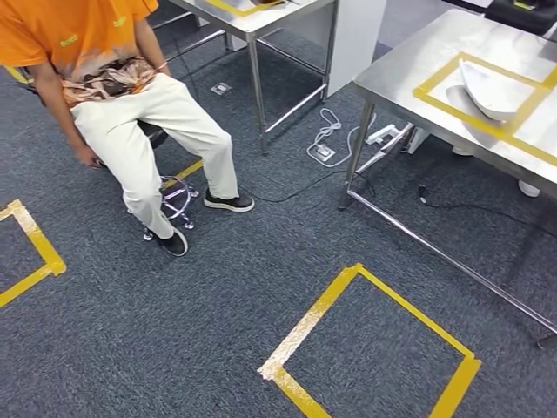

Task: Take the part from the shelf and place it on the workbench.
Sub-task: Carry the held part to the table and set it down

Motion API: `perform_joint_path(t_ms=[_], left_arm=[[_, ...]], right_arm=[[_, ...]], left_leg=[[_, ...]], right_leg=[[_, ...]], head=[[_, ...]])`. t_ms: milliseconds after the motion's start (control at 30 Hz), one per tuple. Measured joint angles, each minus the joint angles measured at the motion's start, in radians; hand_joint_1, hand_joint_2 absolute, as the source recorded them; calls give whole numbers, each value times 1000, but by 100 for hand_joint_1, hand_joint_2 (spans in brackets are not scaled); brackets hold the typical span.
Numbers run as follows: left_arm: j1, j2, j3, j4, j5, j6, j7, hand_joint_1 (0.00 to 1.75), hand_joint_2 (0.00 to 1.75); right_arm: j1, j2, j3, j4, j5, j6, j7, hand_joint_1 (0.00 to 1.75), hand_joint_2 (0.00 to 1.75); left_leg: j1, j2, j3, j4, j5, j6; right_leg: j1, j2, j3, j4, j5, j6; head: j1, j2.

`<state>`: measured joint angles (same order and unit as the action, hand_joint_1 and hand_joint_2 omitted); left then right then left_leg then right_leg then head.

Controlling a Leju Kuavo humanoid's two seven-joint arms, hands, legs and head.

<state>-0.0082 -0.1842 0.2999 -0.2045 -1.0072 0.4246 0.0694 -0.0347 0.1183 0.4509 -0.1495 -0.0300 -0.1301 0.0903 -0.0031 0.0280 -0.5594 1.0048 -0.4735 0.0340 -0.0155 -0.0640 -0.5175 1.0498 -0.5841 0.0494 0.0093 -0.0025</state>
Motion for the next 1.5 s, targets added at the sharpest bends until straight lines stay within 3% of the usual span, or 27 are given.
perform_joint_path(t_ms=[67,133,167,200,267,300,367,533,567,667,700,733,800,867,900,933,1000,1067,1100,1133,1167,1200,1233,1300,1367,1433,1500], left_arm=[[-1,-3,0,0,0,2,0,0,0],[-1,-5,0,0,-1,3,0,0,0],[0,-5,0,0,-1,4,0,0,0],[1,-5,0,0,-1,4,0,0,0],[0,-7,0,0,-3,5,0,0,0],[-1,-8,0,0,-4,5,-1,0,0],[-2,-9,0,0,-6,5,-1,0,0],[0,-10,0,0,-7,5,-1,0,0],[0,-10,0,0,-7,5,-1,0,0],[0,-10,0,0,-7,4,-1,0,0],[2,-10,0,0,-7,4,-1,0,0],[3,-10,0,0,-7,4,-1,0,0],[1,-10,0,0,-8,4,-1,0,0],[0,-10,0,0,-8,4,-1,0,0],[1,-10,0,1,-8,4,-1,0,0],[3,-10,0,1,-8,4,-1,0,0],[5,-10,0,1,-7,4,-1,0,0],[3,-11,0,1,-7,4,-1,0,0],[2,-11,0,1,-7,3,-1,0,0],[1,-12,0,1,-7,2,-1,0,0],[2,-12,0,1,-7,2,-1,0,0],[2,-12,0,1,-7,1,-1,0,0],[2,-12,0,1,-7,1,-1,0,0],[1,-12,0,1,-7,1,-1,0,0],[1,-13,0,1,-7,1,-1,0,0],[4,-13,0,2,-7,0,-1,0,0],[5,-13,0,2,-7,0,-1,0,0]], right_arm=[[2,0,0,0,1,0,-1,0,0],[4,0,0,0,2,0,-1,0,0],[3,0,0,0,2,0,-1,0,0],[3,0,0,0,2,1,-1,0,0],[4,0,0,0,2,1,1,0,0],[5,-1,0,1,2,2,2,0,0],[6,-1,0,1,2,2,2,0,0],[6,-1,0,1,2,2,3,0,0],[6,-1,0,1,2,2,3,0,0],[9,-1,0,1,3,2,3,0,0],[9,-1,0,1,3,2,3,0,0],[7,-1,0,1,3,2,3,0,0],[6,-1,0,1,3,2,3,0,0],[5,-1,0,1,3,2,3,0,0],[3,-1,0,1,3,2,2,0,0],[1,-1,0,1,3,2,3,0,0],[-1,-1,0,0,3,2,2,0,0],[1,-1,0,0,3,2,2,0,0],[3,-1,0,0,2,3,2,0,0],[4,-1,0,0,2,4,2,0,0],[4,-1,0,0,2,4,1,0,0],[3,-1,0,0,2,5,1,0,0],[2,-1,0,0,2,5,1,0,0],[3,-1,0,0,2,5,2,0,0],[4,-1,0,1,2,6,2,0,0],[2,-1,0,1,3,6,2,0,0],[3,-1,0,1,3,6,3,0,0]], left_leg=[[0,-23,-4,0,3,7],[-2,-50,-6,0,5,10],[-2,-64,-6,1,5,10],[-2,-79,-5,3,5,9],[-2,-105,-8,11,3,5],[-2,-117,-12,16,2,1],[-1,-137,-24,22,5,-10],[2,-151,-30,20,10,-19],[3,-127,-48,58,-12,-26],[9,-41,-140,266,-98,-52],[12,-35,-135,263,-85,-54],[12,-23,-100,198,-49,-52],[5,19,-35,73,-9,-43],[-3,37,-13,27,-12,-32],[-4,28,-14,24,-13,-25],[-3,18,-14,20,-11,-19],[1,-1,-11,13,-6,-7],[3,-21,-10,10,-4,1],[2,-33,-10,10,-5,3],[1,-46,-9,10,-5,4],[0,-60,-8,11,-6,5],[0,-74,-5,11,-7,5],[0,-89,-3,12,-8,4],[0,-117,-2,17,-12,-2],[2,-140,-11,21,-13,-12],[7,-156,-18,22,-10,-24],[8,-123,-32,51,-28,-35]], right_leg=[[-1,50,-65,135,-65,2],[0,61,-118,234,-87,2],[0,63,-120,228,-68,1],[-1,68,-101,180,-30,-1],[-5,111,-43,44,39,-4],[-7,135,-20,-7,54,-5],[-8,161,-3,-40,50,-9],[-6,150,0,-41,50,-14],[-6,130,3,-45,52,-22],[-7,30,14,-56,52,-43],[-6,9,17,-56,49,-42],[-6,-2,21,-56,46,-38],[-2,-23,25,-55,38,-27],[2,-44,27,-57,30,-15],[3,-54,34,-59,28,-10],[1,-54,38,-60,24,-5],[-2,-10,27,-23,-5,2],[-4,46,-36,99,-63,4],[-3,56,-77,173,-87,4],[-3,60,-110,226,-94,4],[-3,62,-129,243,-81,3],[-3,64,-129,221,-49,1],[-3,72,-112,163,-3,-1],[-7,119,-63,33,61,-7],[-9,153,-35,-27,69,-11],[-7,138,-27,-36,67,-20],[-7,112,-19,-45,70,-33]], head=[[4,0],[5,0],[4,0],[4,0],[5,0],[4,0],[4,0],[4,0],[1,0],[-9,0],[-9,0],[-9,0],[-9,0],[-7,0],[-7,0],[-6,0],[-1,0],[6,0],[7,0],[8,0],[8,0],[8,0],[8,0],[7,0],[7,0],[7,0],[4,0]])
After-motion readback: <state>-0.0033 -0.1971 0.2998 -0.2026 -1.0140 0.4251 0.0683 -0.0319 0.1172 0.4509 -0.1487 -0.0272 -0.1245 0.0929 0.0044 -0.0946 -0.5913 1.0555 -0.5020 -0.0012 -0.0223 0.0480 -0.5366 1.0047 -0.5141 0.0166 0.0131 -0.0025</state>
